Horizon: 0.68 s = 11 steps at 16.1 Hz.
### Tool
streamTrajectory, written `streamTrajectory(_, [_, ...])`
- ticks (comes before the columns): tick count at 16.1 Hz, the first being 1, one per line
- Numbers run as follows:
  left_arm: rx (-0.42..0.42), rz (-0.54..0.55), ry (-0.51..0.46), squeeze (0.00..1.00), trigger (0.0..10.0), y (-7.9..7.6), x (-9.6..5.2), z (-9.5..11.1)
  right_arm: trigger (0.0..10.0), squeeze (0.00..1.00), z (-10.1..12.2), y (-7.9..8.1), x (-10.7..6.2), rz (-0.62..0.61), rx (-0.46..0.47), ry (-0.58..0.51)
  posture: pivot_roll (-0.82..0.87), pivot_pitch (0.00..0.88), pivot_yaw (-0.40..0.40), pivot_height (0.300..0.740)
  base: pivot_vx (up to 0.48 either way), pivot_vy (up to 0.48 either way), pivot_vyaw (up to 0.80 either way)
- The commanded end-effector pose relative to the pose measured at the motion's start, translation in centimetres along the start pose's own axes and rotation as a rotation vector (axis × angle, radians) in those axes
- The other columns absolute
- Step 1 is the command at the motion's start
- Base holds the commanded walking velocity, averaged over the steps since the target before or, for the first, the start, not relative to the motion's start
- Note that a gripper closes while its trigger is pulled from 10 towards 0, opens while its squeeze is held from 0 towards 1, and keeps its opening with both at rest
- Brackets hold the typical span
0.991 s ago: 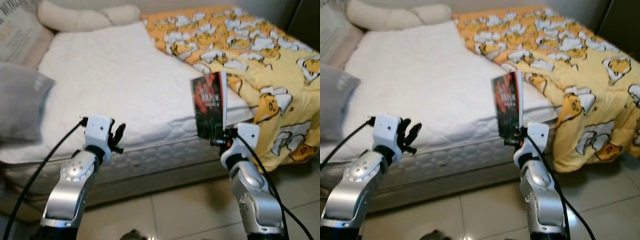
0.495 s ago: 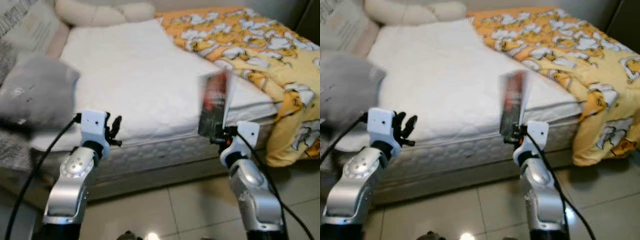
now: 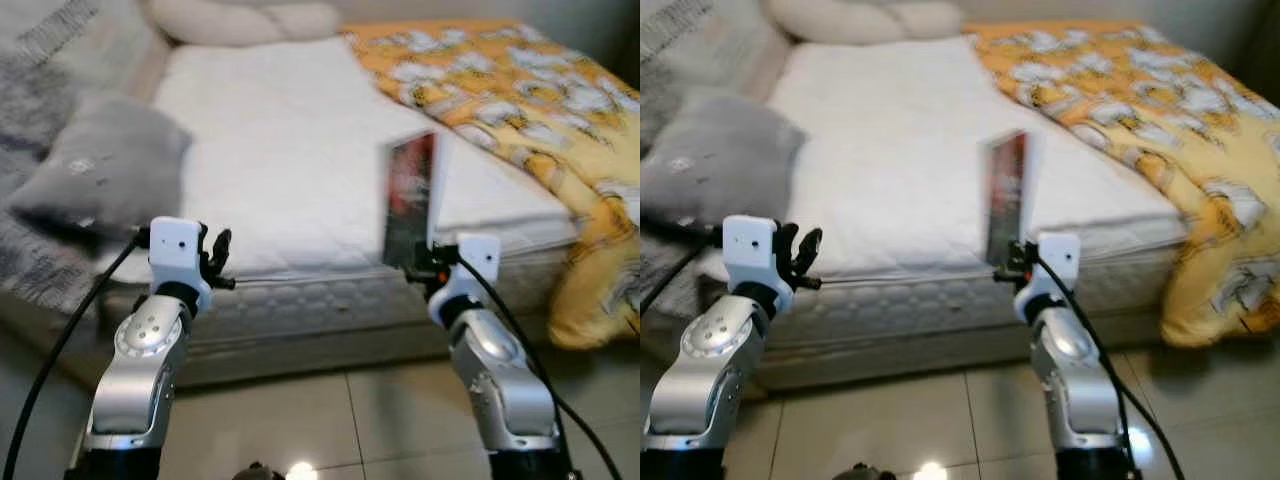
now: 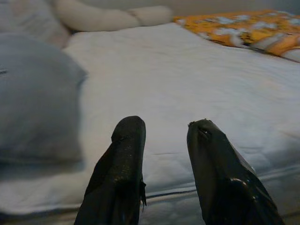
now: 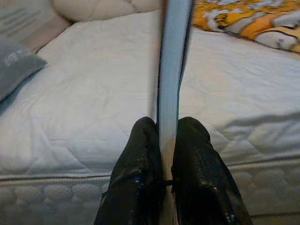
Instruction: Clean up the room
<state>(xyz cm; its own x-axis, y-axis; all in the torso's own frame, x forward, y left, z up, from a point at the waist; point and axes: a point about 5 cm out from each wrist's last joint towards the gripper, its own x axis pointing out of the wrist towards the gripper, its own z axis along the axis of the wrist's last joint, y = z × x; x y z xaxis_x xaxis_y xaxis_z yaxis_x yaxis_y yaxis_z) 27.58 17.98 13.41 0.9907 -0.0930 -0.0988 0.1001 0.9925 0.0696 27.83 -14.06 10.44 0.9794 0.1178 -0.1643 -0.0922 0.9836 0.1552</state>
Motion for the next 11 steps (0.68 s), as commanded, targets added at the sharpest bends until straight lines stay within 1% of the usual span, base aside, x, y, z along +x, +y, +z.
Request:
streamTrajectory(1, [0.003,0.012,-0.004,0.04,10.0,0.24,-0.01,0.17,10.0,0.0,1.48,0.79,0.51,0.034,-0.007,-0.053,0.0,0.0,0.028,0.74,0.289,0.0,0.8])
streamTrajectory(3, [0.005,0.013,-0.002,0.04,10.0,0.22,-0.11,0.12,10.0,0.0,1.58,0.92,0.7,0.053,-0.003,-0.053,0.01,0.0,0.024,0.74,0.283,0.0,0.74])
streamTrajectory(6, [0.007,0.015,0.002,0.04,10.0,0.32,-0.24,0.06,10.0,0.0,1.54,1.3,0.88,0.08,-0.007,-0.048,0.01,0.0,0.023,0.74,0.287,0.0,0.47])
streamTrajectory(7, [0.008,0.014,0.004,0.04,10.0,0.43,-0.31,0.03,10.0,0.0,1.47,1.62,0.95,0.094,-0.009,-0.044,0.01,0.0,0.021,0.74,0.281,0.0,0.0])
streamTrajectory(11, [0.005,-0.01,0.003,0.05,10.0,0.39,-0.21,0.13,10.0,0.0,1.34,1.75,1.06,0.102,0.017,-0.04,0.01,0.0,0.025,0.74,0.296,0.0,0.0])
